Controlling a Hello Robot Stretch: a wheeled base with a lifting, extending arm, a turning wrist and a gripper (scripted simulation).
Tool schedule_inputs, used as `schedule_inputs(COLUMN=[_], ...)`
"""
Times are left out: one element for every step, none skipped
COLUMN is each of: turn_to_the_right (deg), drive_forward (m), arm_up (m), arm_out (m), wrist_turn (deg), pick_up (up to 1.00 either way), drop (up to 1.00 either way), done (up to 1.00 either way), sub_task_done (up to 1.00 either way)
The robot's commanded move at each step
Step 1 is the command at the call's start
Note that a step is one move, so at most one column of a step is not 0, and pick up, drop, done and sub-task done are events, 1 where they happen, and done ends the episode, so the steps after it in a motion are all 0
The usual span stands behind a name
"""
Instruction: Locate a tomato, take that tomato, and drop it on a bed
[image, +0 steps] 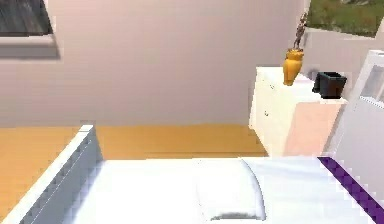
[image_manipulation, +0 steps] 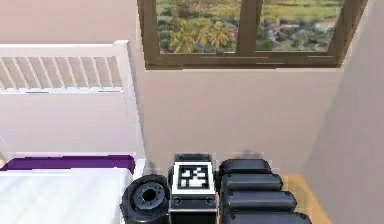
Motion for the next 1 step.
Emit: schedule_inputs(turn_to_the_right=[-45.0], drive_forward=[0.0], arm_up=[0.0], arm_out=[0.0], wrist_turn=[0.0], pick_up=[0.0], drop=[0.0], done=[0.0], sub_task_done=[0.0])
